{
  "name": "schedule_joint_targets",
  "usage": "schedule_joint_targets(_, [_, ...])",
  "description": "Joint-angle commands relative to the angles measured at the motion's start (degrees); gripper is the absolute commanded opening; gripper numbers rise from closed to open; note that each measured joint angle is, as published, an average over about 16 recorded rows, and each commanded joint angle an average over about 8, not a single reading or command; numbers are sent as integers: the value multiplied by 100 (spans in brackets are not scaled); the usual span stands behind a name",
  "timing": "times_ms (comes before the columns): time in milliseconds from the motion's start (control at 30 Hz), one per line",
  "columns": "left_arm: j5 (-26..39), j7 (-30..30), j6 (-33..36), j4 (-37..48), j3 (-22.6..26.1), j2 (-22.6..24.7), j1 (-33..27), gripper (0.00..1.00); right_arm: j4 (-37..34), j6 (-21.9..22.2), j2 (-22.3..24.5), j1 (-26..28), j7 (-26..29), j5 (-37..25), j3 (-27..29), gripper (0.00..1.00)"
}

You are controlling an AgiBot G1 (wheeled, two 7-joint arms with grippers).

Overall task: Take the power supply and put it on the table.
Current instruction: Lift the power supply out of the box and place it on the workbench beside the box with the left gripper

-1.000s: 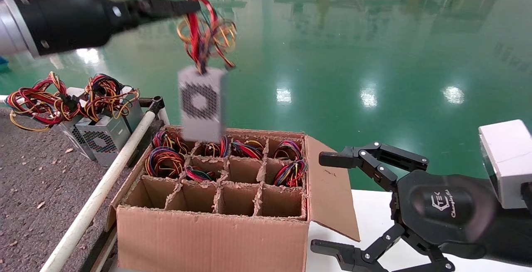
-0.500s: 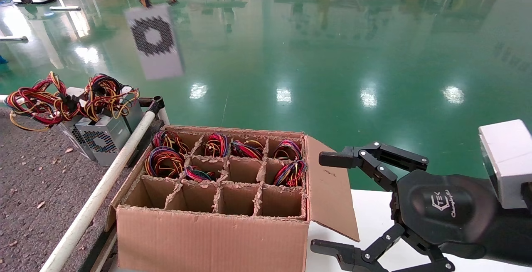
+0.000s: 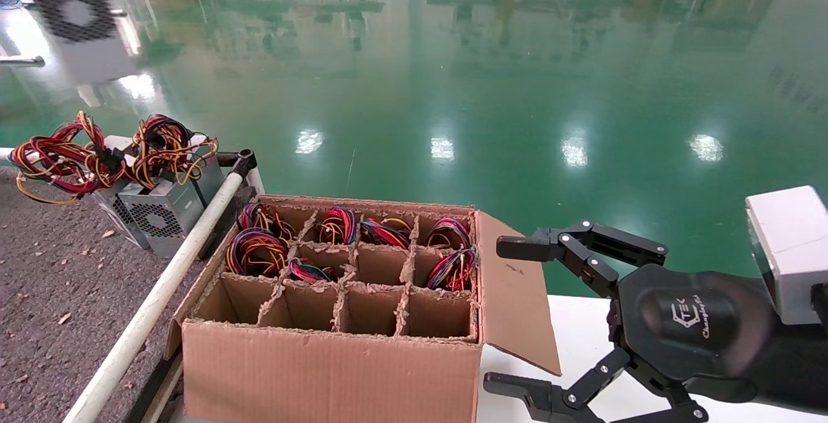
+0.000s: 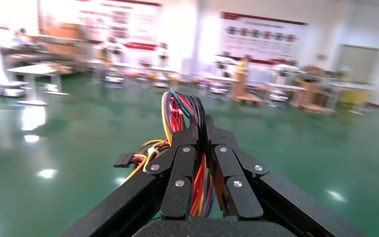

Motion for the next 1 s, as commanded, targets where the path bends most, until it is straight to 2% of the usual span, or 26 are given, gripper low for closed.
schedule_joint_targets(33, [18,137,-307,121,-5,1,-57,0,0,0,0,0,0,0,0,100])
schedule_joint_targets(367, [127,525,-654,361,54,-330,-23,0,0,0,0,0,0,0,0,100])
schedule_joint_targets(1000, [260,996,-288,410,144,-818,251,0,0,0,0,0,-1,1,-1,100])
